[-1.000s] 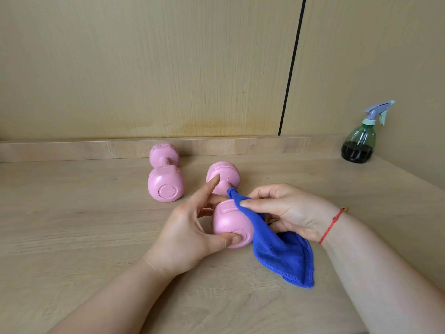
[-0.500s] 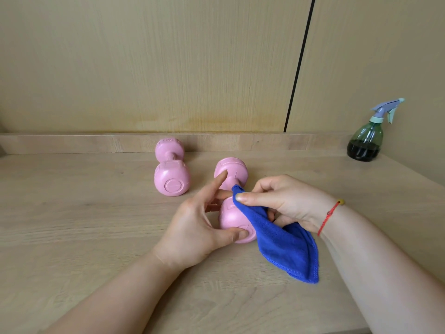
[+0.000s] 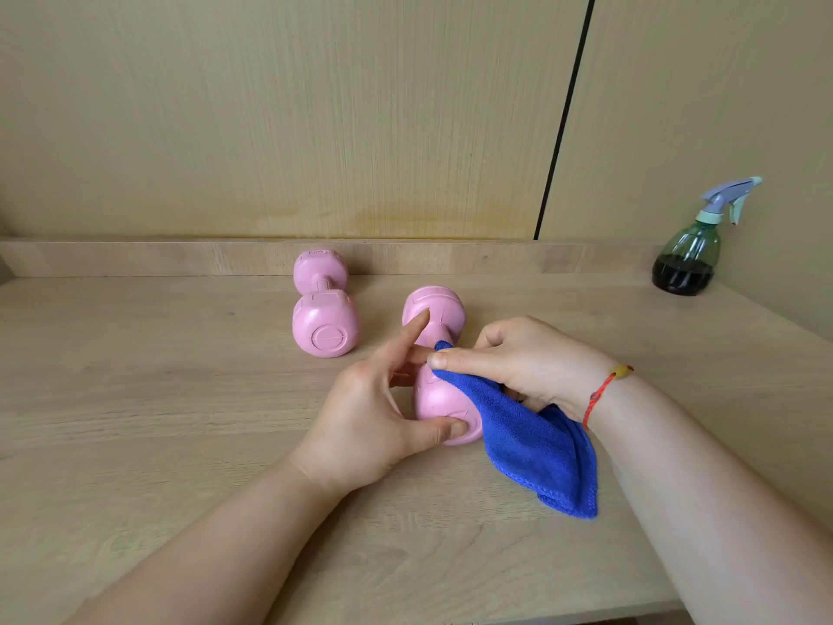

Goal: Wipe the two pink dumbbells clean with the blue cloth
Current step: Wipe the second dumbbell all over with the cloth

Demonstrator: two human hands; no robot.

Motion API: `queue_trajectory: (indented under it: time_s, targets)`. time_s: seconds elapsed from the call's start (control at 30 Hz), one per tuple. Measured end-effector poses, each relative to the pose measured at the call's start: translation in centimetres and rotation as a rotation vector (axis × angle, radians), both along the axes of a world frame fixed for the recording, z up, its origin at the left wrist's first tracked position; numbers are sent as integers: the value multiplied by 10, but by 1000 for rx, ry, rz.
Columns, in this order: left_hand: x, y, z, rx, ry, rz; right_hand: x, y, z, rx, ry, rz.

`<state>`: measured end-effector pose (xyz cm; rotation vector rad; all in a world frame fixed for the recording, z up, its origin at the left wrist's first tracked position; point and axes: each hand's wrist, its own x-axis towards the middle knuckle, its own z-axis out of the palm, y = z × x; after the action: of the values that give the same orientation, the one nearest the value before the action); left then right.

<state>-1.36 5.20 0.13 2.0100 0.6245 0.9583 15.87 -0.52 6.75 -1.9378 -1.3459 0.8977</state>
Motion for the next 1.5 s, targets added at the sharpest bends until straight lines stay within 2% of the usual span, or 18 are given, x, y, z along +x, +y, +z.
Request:
queue_trajectory:
  time_s: [0.07,0.3,0.43,0.77,0.97,1.07,1.23,1.3,1.4,1.5]
  targets:
    - [0,1,-1,3,0,-3,1,1,-2,26,0,5]
    - [4,0,-4,2,23,-48,20,-14,-9,0,383,-1]
    - [4,1,-7,35,173,-82,27,-20,-18,-3,525,-39]
    - [-1,5,-7,17,46,-49,30,-20,-30,56,602,-49]
    - [-7,6,-4,-15,-24,-30,23,-15,-38,123,596,-82]
    - [-6,8,-2,-13,-24,-10,18,-15,-47,220,555,-145]
    - [-3,7,0,-11,-11,-20,12,-28,-49,502,390,-145]
    - [-3,7,0,-12,-7,-15,10,-35,-44,610,263,-91]
    - [-4,9,0,-22,10,-13,-1,-37,-44,594,114,39]
    - [-4,9,2,-20,30,-26,-6,-33,-47,536,146,25]
